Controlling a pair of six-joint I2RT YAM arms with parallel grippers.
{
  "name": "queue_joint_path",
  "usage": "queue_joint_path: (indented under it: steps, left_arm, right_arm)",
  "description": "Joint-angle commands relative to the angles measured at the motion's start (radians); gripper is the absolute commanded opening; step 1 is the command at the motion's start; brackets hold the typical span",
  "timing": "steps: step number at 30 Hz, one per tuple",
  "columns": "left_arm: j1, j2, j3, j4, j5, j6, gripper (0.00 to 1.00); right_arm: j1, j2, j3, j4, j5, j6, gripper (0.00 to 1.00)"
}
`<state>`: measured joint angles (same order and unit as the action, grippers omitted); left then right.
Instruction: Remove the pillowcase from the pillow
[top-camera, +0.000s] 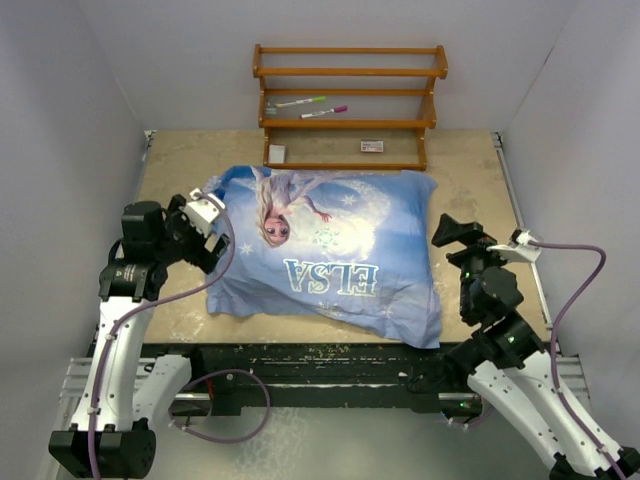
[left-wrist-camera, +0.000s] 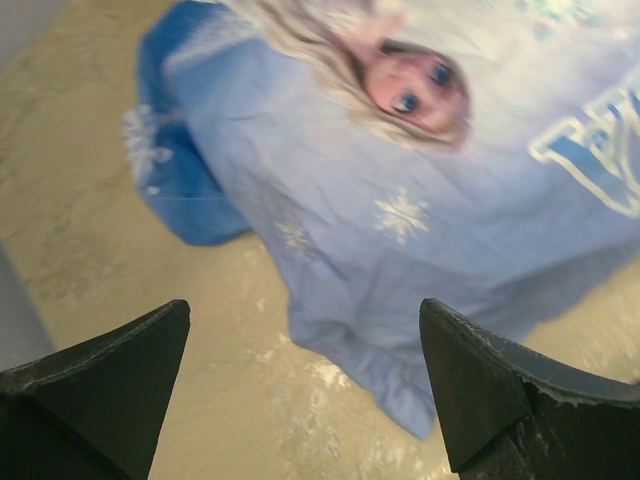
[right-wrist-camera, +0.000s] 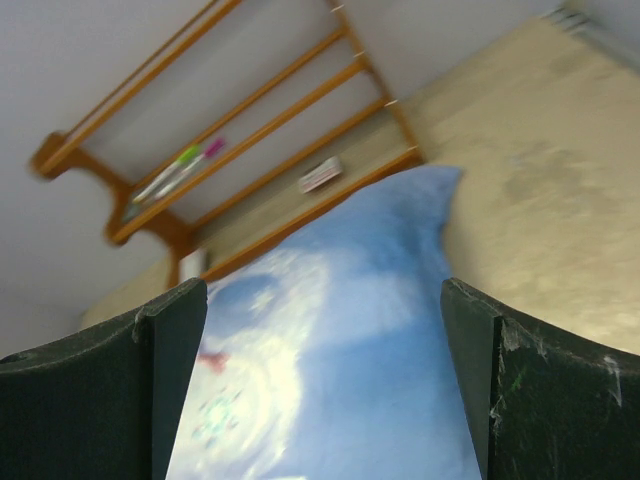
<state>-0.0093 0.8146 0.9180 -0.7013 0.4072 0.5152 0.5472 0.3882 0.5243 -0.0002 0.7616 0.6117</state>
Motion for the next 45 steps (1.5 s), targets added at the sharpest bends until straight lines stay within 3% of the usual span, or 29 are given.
queue_joint_path:
  steps: [1,3,5,9,14,19,32,34,36,38,40,42,45]
  left_arm:
    - [-0.006,0.027,0.03,-0.246,0.189,0.213,0.99]
    - [-0.006,0.058,0.029,-0.264,0.193,0.249,0.99]
    - [-0.007,0.084,0.028,-0.273,0.211,0.274,0.99]
    - [-0.033,0.091,-0.007,-0.257,0.259,0.32,0.99]
    - [-0.104,0.095,-0.089,-0.15,0.199,0.362,0.99]
    - [-0.189,0.157,-0.164,0.038,0.073,0.352,0.99]
    - [-0.408,0.257,-0.329,0.319,-0.248,0.401,1.0]
    - [-0.414,0.273,-0.338,0.329,-0.272,0.398,0.88]
    - [-0.419,0.286,-0.332,0.304,-0.28,0.384,0.67]
    - [-0.42,0.275,-0.32,0.287,-0.294,0.348,0.36]
    - [-0.42,0.237,-0.313,0.3,-0.322,0.323,0.12]
    - [-0.42,0.184,-0.288,0.276,-0.333,0.298,0.0]
    - [-0.42,0.112,-0.142,0.125,-0.288,0.233,0.0]
  right_arm:
    - [-0.001,-0.084,-0.074,0.177,-0.344,0.102,1.0]
    - [-0.002,-0.077,-0.075,0.175,-0.344,0.238,1.0]
    - [-0.001,-0.024,-0.021,0.046,-0.392,0.33,1.0]
    - [-0.002,0.07,0.143,-0.273,-0.31,0.406,1.0]
    - [-0.001,0.08,0.094,-0.091,-0.427,0.216,1.0]
    - [0.016,0.374,0.22,-0.221,-0.523,0.116,1.0]
    - [0.519,0.702,0.328,-0.199,-0.164,0.018,0.98]
    - [0.573,0.698,0.315,-0.175,-0.124,0.008,0.98]
    - [0.623,0.672,0.293,-0.15,-0.091,-0.008,0.98]
    - [0.675,0.64,0.266,-0.113,-0.073,-0.046,1.0]
    - [0.728,0.622,0.254,-0.085,-0.042,-0.089,1.0]
    - [0.787,0.634,0.266,-0.081,0.0,-0.141,1.0]
    - [0.889,0.702,0.313,-0.085,0.067,-0.249,1.0]
